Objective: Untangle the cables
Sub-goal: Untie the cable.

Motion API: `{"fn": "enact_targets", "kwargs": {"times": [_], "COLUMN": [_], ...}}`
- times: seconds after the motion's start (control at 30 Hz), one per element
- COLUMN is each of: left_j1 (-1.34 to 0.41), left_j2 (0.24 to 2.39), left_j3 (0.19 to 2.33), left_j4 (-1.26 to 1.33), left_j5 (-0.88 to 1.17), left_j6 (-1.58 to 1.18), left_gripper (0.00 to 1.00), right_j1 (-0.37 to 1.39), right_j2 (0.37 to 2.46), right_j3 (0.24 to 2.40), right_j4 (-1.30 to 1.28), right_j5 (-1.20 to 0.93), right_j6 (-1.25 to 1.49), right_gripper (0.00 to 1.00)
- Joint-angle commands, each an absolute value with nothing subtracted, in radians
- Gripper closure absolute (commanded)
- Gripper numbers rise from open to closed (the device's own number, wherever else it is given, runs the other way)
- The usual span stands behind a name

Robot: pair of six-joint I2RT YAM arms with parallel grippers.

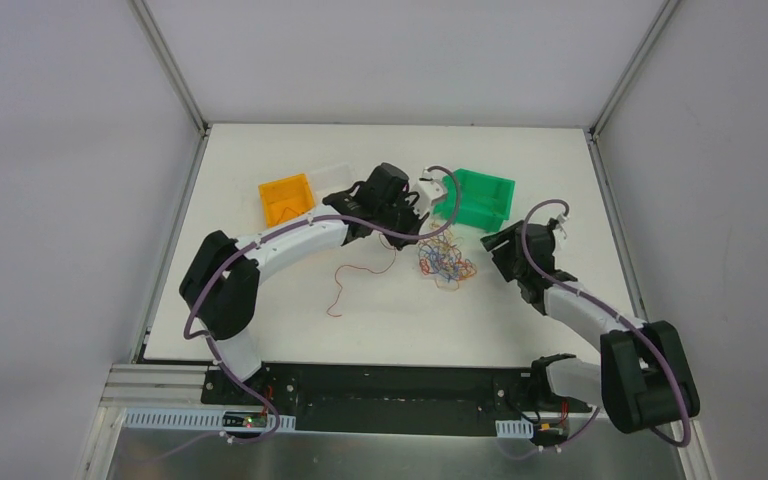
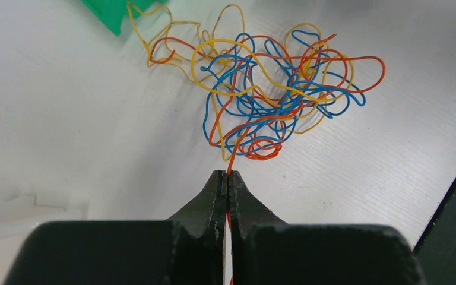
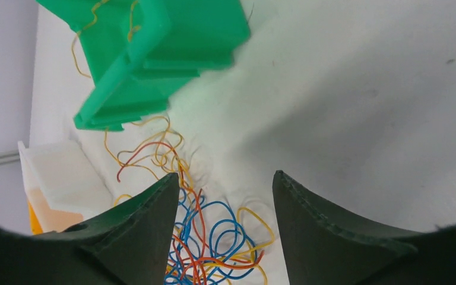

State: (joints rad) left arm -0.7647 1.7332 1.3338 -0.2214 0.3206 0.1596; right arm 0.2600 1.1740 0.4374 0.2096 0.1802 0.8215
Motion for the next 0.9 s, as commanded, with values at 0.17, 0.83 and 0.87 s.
{"fn": "enact_targets", "kwargs": {"times": [0.17, 0.83, 0.87], "left_j1": [-0.764, -0.765, -0.766], "left_j2": [1.689, 1.556, 1.548], "left_j3": [1.264, 0.975, 0.959], "left_j4": [-0.222, -0.057, -0.032], "left_j5": [0.264, 0.259, 0.266], "left_j6": [0.139, 0.108, 0.105], "left_gripper": [1.00, 1.00, 1.00], "right_j1": [0.283, 0.288, 0.287], "right_j2": [1.289, 1.004, 1.022], "right_j3": [0.434, 0.341, 0.333], "right_j4": [0.323, 0.034, 0.067], "right_j5": [-0.046, -0.200, -0.222], "right_j6": [0.897, 0.704, 0.719], "right_gripper": [0.48, 0.30, 0.31]}}
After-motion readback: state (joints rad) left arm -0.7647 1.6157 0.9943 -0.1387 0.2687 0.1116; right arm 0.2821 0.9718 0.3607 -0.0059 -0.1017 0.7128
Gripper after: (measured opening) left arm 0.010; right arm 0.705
